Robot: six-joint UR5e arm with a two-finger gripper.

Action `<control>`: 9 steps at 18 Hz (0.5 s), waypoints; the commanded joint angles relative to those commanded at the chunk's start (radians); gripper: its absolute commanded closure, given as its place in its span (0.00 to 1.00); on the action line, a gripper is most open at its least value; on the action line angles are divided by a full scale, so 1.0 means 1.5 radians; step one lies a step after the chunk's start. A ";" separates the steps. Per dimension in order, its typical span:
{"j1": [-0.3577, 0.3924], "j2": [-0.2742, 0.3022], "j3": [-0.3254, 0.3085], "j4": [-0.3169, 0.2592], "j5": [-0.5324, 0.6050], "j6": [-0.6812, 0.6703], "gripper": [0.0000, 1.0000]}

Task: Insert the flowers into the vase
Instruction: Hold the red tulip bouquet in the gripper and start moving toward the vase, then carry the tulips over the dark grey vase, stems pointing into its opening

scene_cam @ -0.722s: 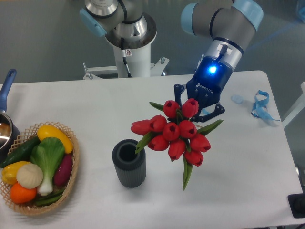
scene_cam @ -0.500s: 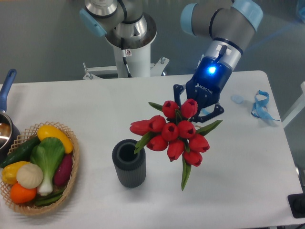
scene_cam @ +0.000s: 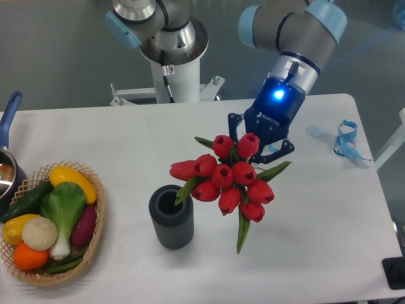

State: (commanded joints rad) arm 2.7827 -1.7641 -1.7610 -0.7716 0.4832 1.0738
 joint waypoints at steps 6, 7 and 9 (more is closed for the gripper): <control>-0.009 -0.020 -0.002 0.002 -0.085 -0.004 0.90; -0.013 -0.025 -0.002 0.003 -0.089 0.001 0.90; -0.018 -0.029 0.005 0.004 -0.129 0.002 0.90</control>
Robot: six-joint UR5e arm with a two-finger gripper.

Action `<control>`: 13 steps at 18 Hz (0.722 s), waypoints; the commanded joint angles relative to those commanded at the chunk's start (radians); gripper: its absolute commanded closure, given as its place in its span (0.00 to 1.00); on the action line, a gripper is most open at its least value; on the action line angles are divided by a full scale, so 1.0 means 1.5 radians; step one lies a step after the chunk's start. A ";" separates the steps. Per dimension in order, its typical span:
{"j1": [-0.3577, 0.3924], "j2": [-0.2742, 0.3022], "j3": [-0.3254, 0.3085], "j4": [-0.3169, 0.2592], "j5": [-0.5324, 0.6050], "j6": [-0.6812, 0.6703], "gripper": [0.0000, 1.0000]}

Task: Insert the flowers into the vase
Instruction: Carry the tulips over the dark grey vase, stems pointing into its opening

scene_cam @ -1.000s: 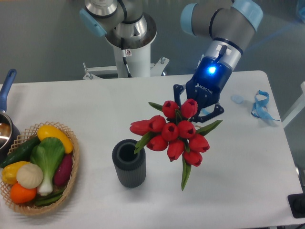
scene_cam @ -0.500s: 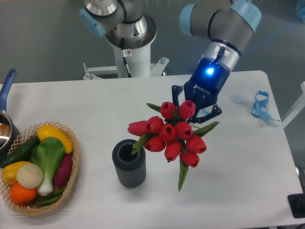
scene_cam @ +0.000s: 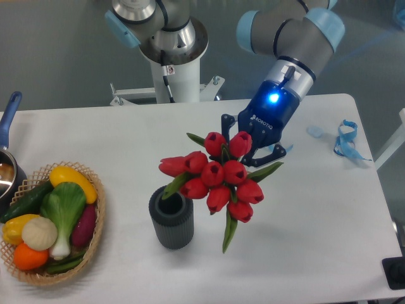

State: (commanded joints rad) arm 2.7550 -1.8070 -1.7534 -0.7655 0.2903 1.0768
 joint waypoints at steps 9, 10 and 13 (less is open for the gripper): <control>-0.041 -0.011 -0.001 0.000 -0.134 0.084 0.90; -0.053 -0.014 -0.001 0.000 -0.134 0.099 0.90; -0.066 -0.016 -0.002 0.000 -0.135 0.106 0.90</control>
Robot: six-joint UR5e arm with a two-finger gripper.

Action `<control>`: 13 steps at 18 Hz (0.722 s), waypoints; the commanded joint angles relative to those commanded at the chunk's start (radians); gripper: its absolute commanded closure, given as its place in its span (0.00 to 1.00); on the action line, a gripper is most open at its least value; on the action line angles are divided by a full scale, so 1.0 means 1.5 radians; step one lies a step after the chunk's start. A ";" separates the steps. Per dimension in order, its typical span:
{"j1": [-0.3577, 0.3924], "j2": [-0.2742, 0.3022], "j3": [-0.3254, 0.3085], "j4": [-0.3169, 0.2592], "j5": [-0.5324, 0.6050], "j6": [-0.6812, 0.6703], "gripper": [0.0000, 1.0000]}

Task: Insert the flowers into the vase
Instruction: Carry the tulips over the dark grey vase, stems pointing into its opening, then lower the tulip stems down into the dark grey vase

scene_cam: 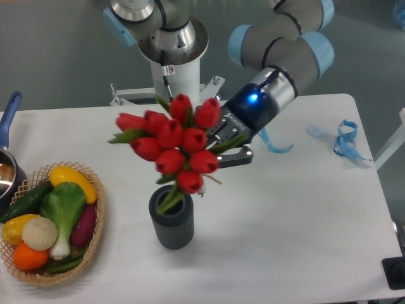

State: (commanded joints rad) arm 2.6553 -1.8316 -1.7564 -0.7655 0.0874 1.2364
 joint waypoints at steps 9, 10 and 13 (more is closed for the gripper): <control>-0.019 -0.008 -0.037 0.000 0.000 0.032 0.90; -0.020 -0.011 -0.037 0.000 0.000 0.032 0.90; -0.028 -0.025 -0.041 0.000 0.000 0.033 0.90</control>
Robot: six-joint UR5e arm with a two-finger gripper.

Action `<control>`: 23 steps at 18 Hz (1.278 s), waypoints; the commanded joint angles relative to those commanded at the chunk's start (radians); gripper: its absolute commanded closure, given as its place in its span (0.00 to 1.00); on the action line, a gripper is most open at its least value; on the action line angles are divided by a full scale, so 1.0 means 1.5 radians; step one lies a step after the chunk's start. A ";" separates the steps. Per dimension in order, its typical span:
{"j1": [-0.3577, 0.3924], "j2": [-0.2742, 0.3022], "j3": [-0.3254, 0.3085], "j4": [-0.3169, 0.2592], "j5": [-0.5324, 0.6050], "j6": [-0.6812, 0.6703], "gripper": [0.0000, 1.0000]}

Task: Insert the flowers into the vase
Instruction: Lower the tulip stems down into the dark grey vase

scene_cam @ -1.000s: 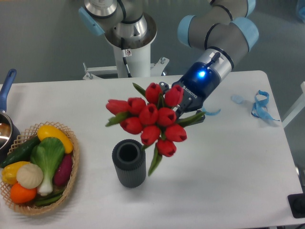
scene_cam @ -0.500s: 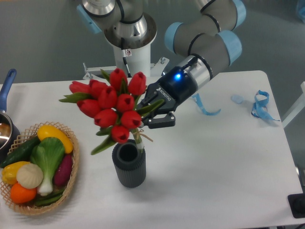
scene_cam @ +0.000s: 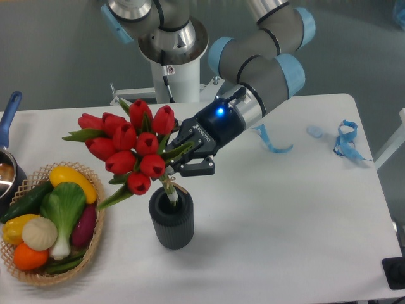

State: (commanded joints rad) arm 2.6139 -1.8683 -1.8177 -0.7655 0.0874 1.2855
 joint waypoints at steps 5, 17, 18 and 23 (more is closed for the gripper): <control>0.002 -0.007 -0.041 0.000 0.000 0.030 0.90; 0.015 -0.085 -0.070 0.000 0.001 0.123 0.87; 0.015 -0.086 -0.072 0.000 0.001 0.125 0.86; 0.016 -0.098 -0.073 0.000 0.002 0.144 0.84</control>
State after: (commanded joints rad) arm 2.6384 -2.0156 -1.9267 -0.7655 0.0905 1.5017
